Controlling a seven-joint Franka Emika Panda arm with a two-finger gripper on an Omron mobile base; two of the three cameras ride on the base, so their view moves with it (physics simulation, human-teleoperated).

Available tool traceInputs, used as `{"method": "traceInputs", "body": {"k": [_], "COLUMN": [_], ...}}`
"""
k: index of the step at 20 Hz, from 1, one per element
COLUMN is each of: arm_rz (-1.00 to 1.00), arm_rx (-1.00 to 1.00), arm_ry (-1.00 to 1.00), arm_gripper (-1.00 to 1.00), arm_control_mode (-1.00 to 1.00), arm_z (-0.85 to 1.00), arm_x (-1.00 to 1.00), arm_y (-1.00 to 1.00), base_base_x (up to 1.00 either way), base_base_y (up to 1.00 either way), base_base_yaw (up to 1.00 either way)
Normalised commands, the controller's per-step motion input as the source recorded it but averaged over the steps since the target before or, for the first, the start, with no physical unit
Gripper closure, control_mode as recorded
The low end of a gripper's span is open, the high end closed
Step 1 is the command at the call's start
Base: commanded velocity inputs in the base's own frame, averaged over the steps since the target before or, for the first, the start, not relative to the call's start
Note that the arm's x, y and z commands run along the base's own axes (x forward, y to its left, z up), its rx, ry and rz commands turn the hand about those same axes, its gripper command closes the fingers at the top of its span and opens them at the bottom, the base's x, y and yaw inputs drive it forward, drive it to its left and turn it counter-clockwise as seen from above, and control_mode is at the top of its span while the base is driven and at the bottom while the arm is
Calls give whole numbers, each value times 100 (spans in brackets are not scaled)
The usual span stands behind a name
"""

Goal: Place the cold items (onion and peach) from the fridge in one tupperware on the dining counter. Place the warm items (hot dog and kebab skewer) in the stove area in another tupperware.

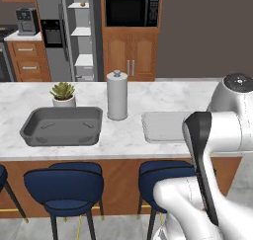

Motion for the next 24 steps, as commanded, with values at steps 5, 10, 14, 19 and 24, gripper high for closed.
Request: {"method": "traceInputs", "body": {"k": [5,10,14,19,24], "arm_rz": [1,5,12,13,12], "arm_rx": [13,2,0,0,0], "arm_ry": [34,29,20,16,16], "arm_gripper": [100,100,100,100,100], "arm_control_mode": [-100,-100,-100,-100,-100], "arm_z": [-15,-41,-53,-50,-44], "arm_x": [100,99,90,85,78], "arm_y": [-7,-7,-15,-16,-13], "base_base_x": [0,0,0,0,0], "base_base_y": [0,0,0,0,0], "base_base_yaw": [0,0,0,0,0]}}
